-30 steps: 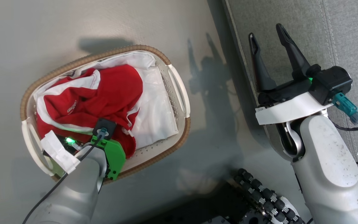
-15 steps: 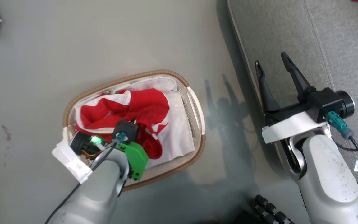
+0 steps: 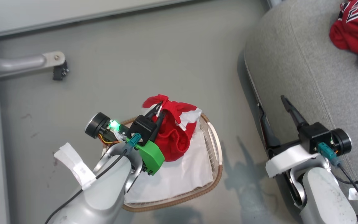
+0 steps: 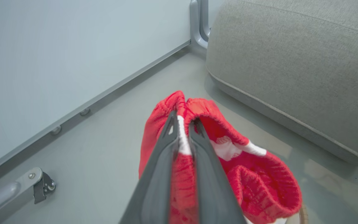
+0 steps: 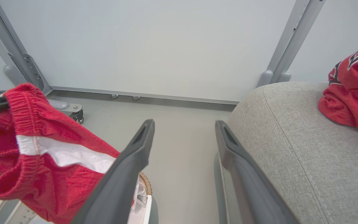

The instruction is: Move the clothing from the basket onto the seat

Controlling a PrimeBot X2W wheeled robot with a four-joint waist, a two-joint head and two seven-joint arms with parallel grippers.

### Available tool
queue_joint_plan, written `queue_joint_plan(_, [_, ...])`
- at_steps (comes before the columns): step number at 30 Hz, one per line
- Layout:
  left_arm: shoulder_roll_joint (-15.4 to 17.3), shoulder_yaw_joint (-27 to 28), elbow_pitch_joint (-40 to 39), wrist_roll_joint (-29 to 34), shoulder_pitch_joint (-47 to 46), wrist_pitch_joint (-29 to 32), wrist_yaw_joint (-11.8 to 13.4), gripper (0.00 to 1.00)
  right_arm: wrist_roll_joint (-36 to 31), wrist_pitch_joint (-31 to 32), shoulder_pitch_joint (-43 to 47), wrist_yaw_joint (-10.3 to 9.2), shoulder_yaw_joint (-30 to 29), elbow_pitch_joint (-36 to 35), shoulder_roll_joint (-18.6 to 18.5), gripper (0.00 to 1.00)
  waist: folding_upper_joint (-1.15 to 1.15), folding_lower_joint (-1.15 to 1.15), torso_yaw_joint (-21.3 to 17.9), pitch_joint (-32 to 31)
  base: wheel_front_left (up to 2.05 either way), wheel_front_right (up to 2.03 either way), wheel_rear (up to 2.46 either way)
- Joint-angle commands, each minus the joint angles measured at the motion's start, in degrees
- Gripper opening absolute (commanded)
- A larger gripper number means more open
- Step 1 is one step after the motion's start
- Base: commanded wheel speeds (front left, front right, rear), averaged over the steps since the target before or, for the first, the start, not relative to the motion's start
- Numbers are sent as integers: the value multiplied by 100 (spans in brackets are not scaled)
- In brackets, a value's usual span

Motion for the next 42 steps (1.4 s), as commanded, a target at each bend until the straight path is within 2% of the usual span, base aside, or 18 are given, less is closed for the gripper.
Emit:
queue_joint_plan(1, [115, -24, -124, 53, -32, -19, -38, 0, -38, -3, 156, -8, 27, 32, -22, 100, 0, 0, 388, -814, 0, 0, 0])
queue_joint_plan(11, [656, -311, -793, 101, -755, -20, -125, 0, -19, -3, 469, -8, 250, 135, -22, 100, 0, 0, 402, -1473, 0, 0, 0])
queue_joint_plan(24, [1044, -749, -993, -290, -1950, -2, -130, 0, -124, -3, 320, -8, 619, 176, -21, 100, 0, 0, 394, -1880, 0, 0, 0])
queue_joint_plan(33, [1136, -923, -1338, -466, -2135, -20, -131, 0, -515, -3, 79, -8, 629, 468, -31, 100, 0, 0, 487, -2046, 0, 0, 0])
queue_joint_plan(42, [1068, -1086, -1938, -481, -2021, -10, -130, 0, -356, -2, -519, -8, 1177, 1133, -389, 100, 0, 0, 677, -2120, 0, 0, 0])
